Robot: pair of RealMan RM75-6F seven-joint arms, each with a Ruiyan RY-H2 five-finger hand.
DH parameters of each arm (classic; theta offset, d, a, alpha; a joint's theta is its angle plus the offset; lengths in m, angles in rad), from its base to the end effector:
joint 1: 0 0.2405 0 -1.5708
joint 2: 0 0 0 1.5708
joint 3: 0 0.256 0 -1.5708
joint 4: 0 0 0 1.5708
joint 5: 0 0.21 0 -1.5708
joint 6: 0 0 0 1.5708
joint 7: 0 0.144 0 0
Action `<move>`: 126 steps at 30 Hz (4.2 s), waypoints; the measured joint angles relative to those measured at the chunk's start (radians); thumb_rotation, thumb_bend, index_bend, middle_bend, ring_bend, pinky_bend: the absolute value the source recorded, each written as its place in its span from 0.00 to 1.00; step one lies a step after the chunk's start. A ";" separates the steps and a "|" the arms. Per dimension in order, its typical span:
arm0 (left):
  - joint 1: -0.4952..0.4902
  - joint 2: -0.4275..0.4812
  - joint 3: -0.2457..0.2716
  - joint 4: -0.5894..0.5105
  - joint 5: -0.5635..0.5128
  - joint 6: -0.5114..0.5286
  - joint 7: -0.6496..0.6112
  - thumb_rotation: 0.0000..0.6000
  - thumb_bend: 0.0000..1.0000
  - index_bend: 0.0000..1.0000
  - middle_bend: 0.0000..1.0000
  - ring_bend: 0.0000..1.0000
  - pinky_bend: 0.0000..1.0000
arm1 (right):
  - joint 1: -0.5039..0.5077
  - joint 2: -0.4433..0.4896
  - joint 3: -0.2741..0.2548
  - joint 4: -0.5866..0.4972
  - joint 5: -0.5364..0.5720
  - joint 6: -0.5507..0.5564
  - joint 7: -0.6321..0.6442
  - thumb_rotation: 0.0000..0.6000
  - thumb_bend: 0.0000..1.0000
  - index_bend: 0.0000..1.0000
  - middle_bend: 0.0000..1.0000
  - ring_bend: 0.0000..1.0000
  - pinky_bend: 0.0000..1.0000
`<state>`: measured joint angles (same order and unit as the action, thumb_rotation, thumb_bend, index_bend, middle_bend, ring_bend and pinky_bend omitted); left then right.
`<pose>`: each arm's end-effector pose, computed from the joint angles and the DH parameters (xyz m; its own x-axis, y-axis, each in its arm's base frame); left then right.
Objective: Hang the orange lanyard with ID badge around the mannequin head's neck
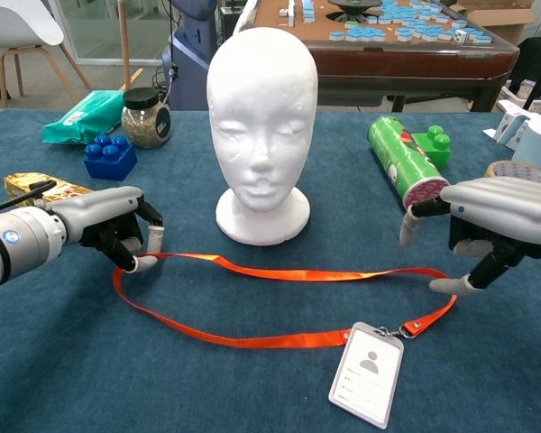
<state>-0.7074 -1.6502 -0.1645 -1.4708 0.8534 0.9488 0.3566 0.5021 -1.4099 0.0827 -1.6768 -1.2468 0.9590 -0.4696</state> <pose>-0.1713 0.3223 -0.0538 0.2626 0.4421 0.8577 0.9645 -0.1451 -0.2205 -0.2017 -0.2656 0.0014 0.5468 -0.3445 0.7631 -0.8238 -0.3842 0.4168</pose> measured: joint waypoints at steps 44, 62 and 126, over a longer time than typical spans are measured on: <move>0.003 0.009 0.008 -0.010 0.002 -0.001 -0.011 1.00 0.38 0.61 0.95 0.94 0.91 | 0.132 -0.291 0.028 0.293 0.152 0.014 -0.121 1.00 0.29 0.55 1.00 1.00 1.00; 0.008 0.010 0.012 -0.006 0.005 -0.005 -0.018 1.00 0.38 0.61 0.95 0.94 0.91 | 0.143 -0.315 0.029 0.309 0.188 0.015 -0.136 1.00 0.47 0.61 1.00 1.00 1.00; -0.044 0.470 -0.266 -0.322 0.030 0.044 -0.414 1.00 0.38 0.62 0.95 0.94 0.91 | 0.061 -0.243 0.266 0.013 -0.064 0.470 0.093 1.00 0.52 0.62 1.00 1.00 1.00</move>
<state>-0.7518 -1.1802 -0.4306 -1.7925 0.8831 0.9924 -0.0578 0.5633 -1.6530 0.3489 -1.6642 -1.3112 1.4290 -0.3766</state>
